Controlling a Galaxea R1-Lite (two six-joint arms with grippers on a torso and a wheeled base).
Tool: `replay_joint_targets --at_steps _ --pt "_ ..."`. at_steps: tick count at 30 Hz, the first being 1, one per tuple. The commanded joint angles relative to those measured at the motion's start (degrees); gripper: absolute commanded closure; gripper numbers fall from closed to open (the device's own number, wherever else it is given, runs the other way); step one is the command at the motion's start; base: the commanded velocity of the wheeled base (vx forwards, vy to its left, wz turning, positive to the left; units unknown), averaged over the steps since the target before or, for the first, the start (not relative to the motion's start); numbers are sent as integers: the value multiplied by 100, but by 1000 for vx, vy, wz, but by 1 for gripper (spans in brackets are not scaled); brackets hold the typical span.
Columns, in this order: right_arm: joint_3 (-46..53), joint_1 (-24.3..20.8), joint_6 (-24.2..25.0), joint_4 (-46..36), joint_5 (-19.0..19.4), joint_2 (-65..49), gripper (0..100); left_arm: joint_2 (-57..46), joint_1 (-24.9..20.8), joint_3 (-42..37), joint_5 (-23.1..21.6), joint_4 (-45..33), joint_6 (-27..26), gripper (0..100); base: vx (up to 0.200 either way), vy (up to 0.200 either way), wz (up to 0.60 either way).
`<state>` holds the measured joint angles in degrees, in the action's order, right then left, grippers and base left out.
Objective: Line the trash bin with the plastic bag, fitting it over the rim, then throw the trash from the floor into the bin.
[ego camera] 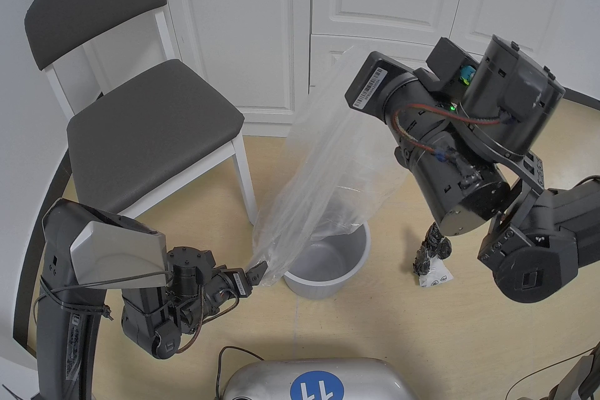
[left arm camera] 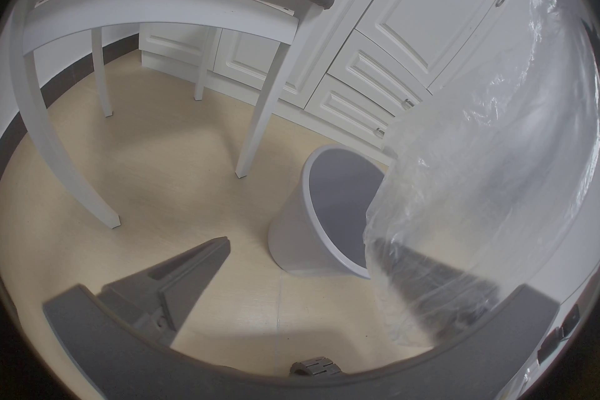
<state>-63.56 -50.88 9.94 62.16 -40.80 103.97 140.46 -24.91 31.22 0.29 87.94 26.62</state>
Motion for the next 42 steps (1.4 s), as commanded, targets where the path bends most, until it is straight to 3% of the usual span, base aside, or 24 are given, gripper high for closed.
replay_joint_targets --at_steps 1,15,23,28,31,36,38,42 --pt "2 -71 0 -2 2 18 100 -10 -6 -2 -3 4 1 100 0 0 0" --pt "10 -361 17 -2 2 18 100 -80 3 7 -135 4 9 100 0 0 0" --pt "678 175 26 7 11 -202 100 -959 223 -274 -196 -5 -34 100 0 0 0" --pt "1417 711 44 121 108 -782 100 -1759 416 -617 -776 -14 -61 100 0 0 0" --pt "1777 852 35 121 151 -1055 100 -1970 434 -670 -829 -14 -61 100 0 0 0" --pt "2744 1204 -18 33 705 -1723 100 -2400 451 -740 -838 -14 -78 100 0 0 0" --pt "3175 1353 -238 -160 1215 -2065 100 -2664 469 -731 -838 -14 -289 100 0 0 0" --pt "3552 1432 -466 -521 1540 -2364 100 -2937 522 -810 -838 -23 -896 100 0 0 0"
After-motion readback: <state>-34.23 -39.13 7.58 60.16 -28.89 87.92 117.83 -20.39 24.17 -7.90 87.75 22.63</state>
